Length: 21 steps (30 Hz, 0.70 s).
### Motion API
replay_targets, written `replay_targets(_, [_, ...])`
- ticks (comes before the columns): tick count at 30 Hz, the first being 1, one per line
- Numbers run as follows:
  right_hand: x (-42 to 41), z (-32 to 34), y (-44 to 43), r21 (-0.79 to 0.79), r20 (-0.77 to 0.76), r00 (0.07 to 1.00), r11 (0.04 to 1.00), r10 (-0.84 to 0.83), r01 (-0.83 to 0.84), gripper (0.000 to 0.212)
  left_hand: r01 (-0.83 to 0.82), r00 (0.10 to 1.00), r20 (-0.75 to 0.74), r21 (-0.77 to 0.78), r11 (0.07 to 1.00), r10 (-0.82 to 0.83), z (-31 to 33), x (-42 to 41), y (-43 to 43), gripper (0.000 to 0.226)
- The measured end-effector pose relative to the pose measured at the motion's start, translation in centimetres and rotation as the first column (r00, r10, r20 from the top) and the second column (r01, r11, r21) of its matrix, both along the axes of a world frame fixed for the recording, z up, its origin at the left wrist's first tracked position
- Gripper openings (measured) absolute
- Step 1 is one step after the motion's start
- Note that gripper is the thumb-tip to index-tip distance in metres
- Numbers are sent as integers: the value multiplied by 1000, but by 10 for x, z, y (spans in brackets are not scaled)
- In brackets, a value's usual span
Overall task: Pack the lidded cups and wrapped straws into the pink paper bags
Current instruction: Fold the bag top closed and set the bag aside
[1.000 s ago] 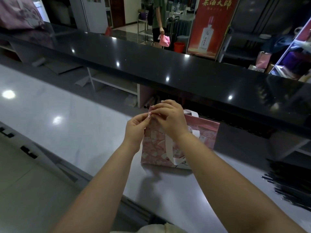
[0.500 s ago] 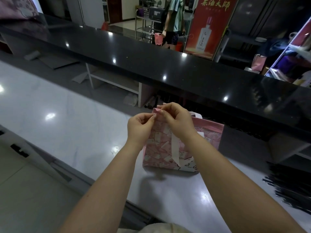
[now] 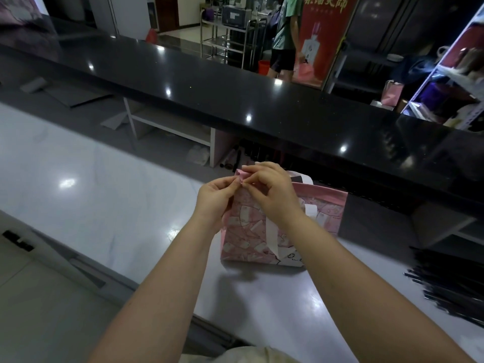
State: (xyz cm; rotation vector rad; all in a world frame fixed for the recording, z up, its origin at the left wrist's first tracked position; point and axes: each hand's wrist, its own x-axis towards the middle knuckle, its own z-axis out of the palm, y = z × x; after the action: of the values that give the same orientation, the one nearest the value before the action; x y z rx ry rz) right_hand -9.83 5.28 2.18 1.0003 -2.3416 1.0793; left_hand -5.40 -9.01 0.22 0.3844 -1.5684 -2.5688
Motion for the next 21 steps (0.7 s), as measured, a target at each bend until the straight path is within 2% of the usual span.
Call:
replay_targets(4, [4,-3,-3,20,-77,995,998,-58,60,8,64,997,-31,-10,998,-64,-4,3,-7,25])
replay_targets(6, [5,-2,-2,84,-82,997,996,-12,19,14,36,998,-51,-47,998,-38,-4,3,-8,31])
replay_targets(9, [3,6,8,111,27,996,990,90,-92,29,-47,998,-47,-102,994,42,-4,0,-4,27])
replay_targets(11, [2,13,19,65,150,988,998,-22,12,36,-89,996,-40,-135,987,85,-5,-1,2,16])
replay_targets(13, [0,18,23,134,128,980,982,-153,136,31,-129,990,-77,-171,977,118,-7,-2,7,8])
replay_targets(16, [-1,22,13,213,109,972,960,-207,180,16,-195,976,-145,-245,950,163,-13,-1,10,5])
replay_targets(20, [-6,25,7,99,412,896,986,-165,135,17,-290,949,-245,-441,849,197,-18,0,8,13])
replay_targets(21, [-8,25,7,85,438,886,989,-148,123,17,-310,943,-265,-483,819,200,-17,0,8,15])
